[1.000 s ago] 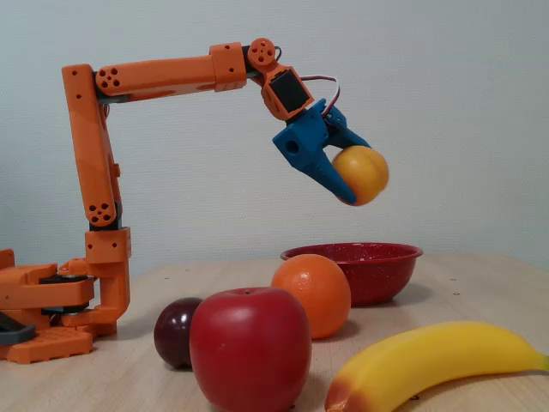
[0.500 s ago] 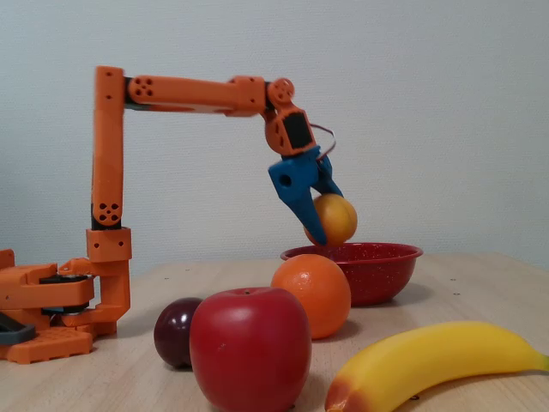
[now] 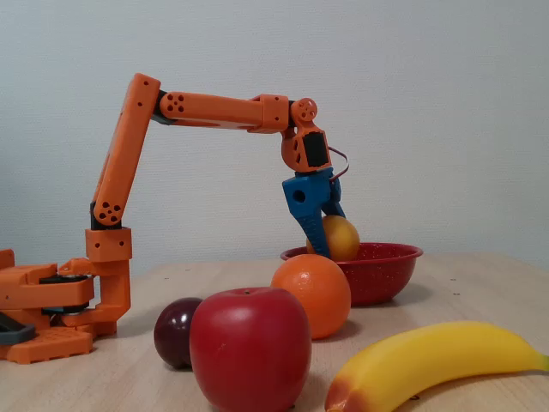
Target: Put peach in the red bowl.
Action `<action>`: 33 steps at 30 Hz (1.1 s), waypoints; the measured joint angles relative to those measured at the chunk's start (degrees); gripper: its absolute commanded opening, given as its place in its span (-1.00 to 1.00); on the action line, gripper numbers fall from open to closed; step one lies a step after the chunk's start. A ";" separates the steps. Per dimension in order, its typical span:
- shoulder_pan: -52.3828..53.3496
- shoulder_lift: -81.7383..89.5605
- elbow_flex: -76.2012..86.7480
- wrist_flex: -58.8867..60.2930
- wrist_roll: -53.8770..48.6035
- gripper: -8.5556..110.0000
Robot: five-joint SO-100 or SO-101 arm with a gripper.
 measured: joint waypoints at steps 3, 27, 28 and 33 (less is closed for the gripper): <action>0.00 -2.37 -2.37 1.49 -0.97 -0.86; 0.09 -8.88 -7.47 6.33 -7.91 -0.11; 0.09 -8.88 -7.47 6.33 -7.91 -0.12; 0.35 -7.91 -7.38 6.33 -8.00 -0.23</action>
